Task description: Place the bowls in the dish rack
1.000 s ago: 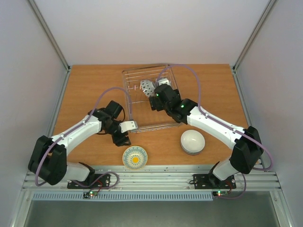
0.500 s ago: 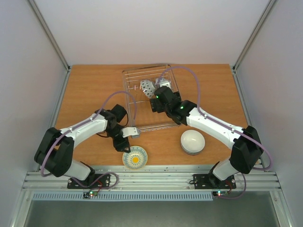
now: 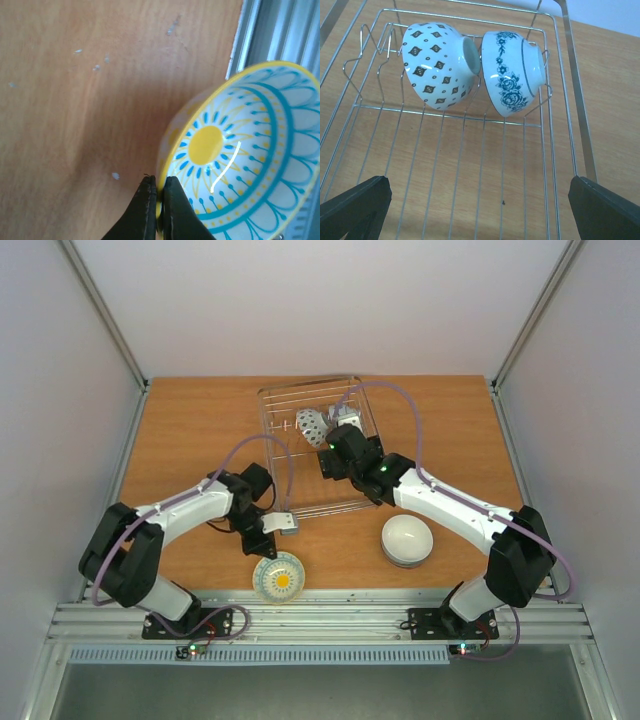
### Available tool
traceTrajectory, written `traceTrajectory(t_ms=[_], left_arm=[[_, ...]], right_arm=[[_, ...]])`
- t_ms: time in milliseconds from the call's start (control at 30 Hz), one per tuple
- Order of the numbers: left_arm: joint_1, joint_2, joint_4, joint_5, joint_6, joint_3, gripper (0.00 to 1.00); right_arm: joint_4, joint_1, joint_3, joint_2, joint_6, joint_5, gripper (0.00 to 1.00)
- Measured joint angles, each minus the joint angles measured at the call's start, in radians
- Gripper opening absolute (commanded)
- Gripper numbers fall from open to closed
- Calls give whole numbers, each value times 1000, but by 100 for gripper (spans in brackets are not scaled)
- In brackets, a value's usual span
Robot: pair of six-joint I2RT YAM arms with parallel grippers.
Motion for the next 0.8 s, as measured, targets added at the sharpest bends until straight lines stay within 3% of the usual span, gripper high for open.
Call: traceTrajectory(t_ms=[433, 667, 800], left_arm=[[11, -21, -62, 83, 34, 16, 1], [193, -108, -174, 274, 147, 77, 0], [281, -117, -248, 407, 236, 133, 1]], right_arm=[[-12, 0, -51, -60, 8, 9, 99], [-32, 0, -69, -115, 47, -32, 99], [-16, 0, -126, -143, 82, -144, 99]])
